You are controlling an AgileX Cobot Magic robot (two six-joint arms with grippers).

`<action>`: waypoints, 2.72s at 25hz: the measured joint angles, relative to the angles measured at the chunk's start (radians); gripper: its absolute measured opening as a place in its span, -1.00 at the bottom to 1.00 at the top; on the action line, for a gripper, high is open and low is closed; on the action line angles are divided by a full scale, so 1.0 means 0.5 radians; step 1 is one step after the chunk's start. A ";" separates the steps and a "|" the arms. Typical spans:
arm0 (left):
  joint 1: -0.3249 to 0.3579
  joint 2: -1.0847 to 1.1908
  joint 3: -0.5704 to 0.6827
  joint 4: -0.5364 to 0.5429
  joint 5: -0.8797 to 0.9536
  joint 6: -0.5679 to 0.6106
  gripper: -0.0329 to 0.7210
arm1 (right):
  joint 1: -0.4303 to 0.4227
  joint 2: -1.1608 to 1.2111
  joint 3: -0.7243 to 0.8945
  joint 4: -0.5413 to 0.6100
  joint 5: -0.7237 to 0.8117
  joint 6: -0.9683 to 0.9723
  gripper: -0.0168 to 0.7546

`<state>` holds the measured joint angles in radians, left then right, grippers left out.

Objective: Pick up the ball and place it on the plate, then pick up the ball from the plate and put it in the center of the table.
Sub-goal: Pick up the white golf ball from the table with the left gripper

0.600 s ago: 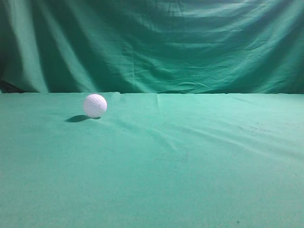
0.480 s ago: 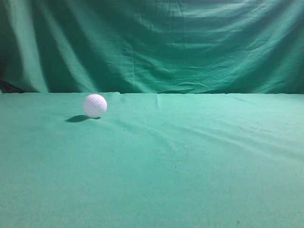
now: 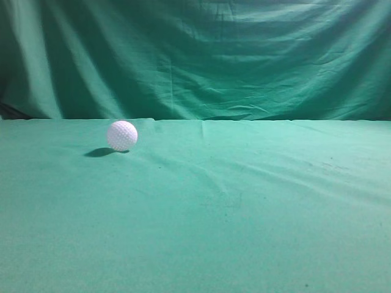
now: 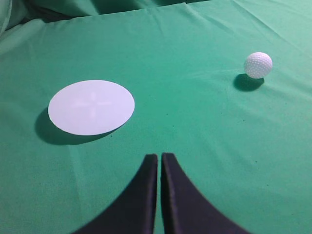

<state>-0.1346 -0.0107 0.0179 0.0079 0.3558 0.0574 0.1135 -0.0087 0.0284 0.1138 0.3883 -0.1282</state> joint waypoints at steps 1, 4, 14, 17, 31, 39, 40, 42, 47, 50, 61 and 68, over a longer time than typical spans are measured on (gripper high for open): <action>0.000 0.000 0.000 0.000 0.000 0.000 -0.91 | 0.000 0.000 0.000 0.000 0.000 0.000 -0.96; 0.000 0.000 0.000 0.000 0.000 0.000 -0.91 | 0.000 0.000 0.000 0.000 0.000 0.000 -0.96; 0.000 0.000 0.006 -0.202 -0.467 -0.005 -0.91 | 0.000 0.000 0.000 0.000 0.000 0.000 -0.83; 0.000 0.000 0.006 -0.205 -0.534 -0.005 -0.91 | 0.000 0.000 0.000 0.000 0.000 0.000 -0.96; 0.000 0.042 -0.311 0.037 -0.792 -0.572 -0.91 | 0.000 0.000 0.000 0.000 0.000 0.000 -0.96; 0.000 0.665 -0.716 0.071 -0.228 -0.623 -0.91 | 0.000 0.000 0.000 0.000 0.000 0.000 -0.96; 0.000 0.730 -0.716 0.071 -0.228 -0.623 -0.91 | 0.000 0.000 0.000 0.000 0.000 0.000 -0.96; 0.000 0.873 -0.716 0.071 -0.228 -0.625 -0.91 | 0.000 0.000 0.000 0.000 0.000 0.000 -0.96; 0.000 1.138 -0.750 -0.075 -0.197 -0.589 -0.91 | 0.000 0.000 0.000 0.000 0.000 0.000 -0.96; 0.000 1.299 -0.891 -0.187 0.003 -0.321 -0.91 | 0.000 0.000 0.000 0.000 0.000 0.000 -0.83; -0.001 1.949 -1.475 -1.248 0.499 1.182 -0.91 | 0.000 0.000 0.000 0.000 0.000 0.000 -0.83; -0.320 2.453 -1.803 -1.180 0.503 1.336 -0.91 | 0.000 0.000 0.000 0.000 0.000 0.000 -0.83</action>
<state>-0.2947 1.2158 -0.8837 -0.5821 0.6072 0.7254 0.1135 -0.0087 0.0284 0.1138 0.3883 -0.1282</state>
